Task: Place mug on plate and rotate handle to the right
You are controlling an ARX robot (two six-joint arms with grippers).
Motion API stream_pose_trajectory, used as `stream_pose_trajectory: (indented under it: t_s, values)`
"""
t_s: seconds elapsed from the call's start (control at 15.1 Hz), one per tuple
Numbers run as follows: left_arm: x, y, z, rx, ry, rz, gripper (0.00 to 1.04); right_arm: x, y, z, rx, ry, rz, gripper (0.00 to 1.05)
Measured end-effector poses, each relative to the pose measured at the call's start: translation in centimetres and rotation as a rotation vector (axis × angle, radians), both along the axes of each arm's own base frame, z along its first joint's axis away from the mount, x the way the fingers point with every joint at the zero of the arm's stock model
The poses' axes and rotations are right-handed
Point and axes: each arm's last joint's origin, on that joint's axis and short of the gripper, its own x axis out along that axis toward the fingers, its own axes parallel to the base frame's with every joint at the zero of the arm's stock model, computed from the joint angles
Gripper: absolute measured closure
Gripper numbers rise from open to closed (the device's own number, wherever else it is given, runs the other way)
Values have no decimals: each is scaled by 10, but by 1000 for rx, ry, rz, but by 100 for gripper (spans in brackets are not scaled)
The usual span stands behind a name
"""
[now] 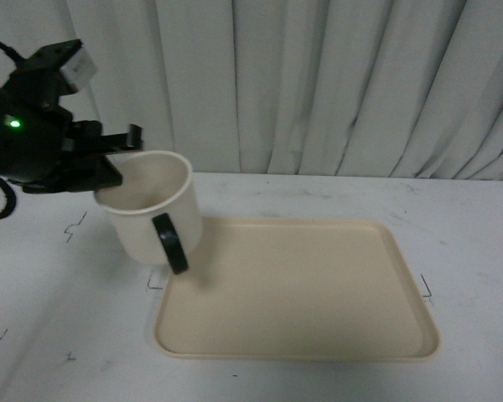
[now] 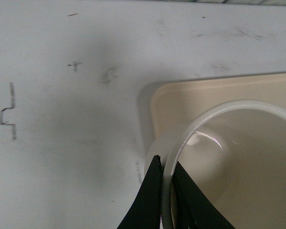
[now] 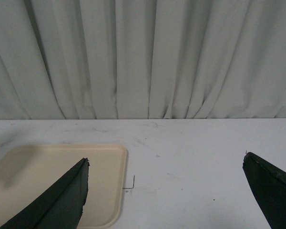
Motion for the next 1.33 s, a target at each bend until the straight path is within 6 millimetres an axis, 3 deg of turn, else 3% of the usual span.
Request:
stream_pose_trajectory:
  t_s: [0.2, 0.46, 0.66, 0.8, 1.33]
  values:
    - [-2, -44, 1, -7, 4, -15, 101, 0, 0, 0, 0, 0, 0, 6]
    - [2, -63, -20, -6, 46, 11, 101, 0, 0, 0, 0, 0, 0, 6]
    - [1, -69, -29, -16, 41, 12, 101, 0, 0, 0, 0, 0, 0, 6]
    - [-3, -68, -48, 1, 88, 12, 101, 0, 0, 0, 0, 0, 0, 6]
    - [2, -64, -60, 9, 77, 50, 101, 0, 0, 0, 0, 0, 0, 6]
